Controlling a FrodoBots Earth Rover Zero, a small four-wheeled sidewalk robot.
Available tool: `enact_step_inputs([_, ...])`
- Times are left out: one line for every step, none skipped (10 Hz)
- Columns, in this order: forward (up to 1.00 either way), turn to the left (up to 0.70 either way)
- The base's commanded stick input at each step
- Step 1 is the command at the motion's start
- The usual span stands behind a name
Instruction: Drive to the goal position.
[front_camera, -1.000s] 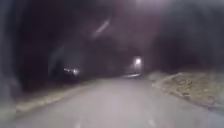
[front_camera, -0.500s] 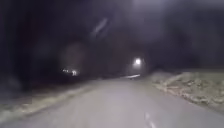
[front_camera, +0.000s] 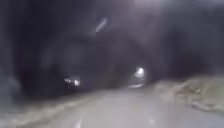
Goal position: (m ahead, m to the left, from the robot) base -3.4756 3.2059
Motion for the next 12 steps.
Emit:
enact_step_inputs([1.00,0.02])
enact_step_inputs([1.00,0.02])
enact_step_inputs([1.00,0.02])
enact_step_inputs([1.00,0.02])
enact_step_inputs([1.00,0.02])
enact_step_inputs([1.00,0.02])
enact_step_inputs([1.00,0.02])
enact_step_inputs([1.00,0.03])
enact_step_inputs([1.00,0.03])
enact_step_inputs([1.00,0.03])
enact_step_inputs([1.00,0.02])
enact_step_inputs([1.00,0.02])
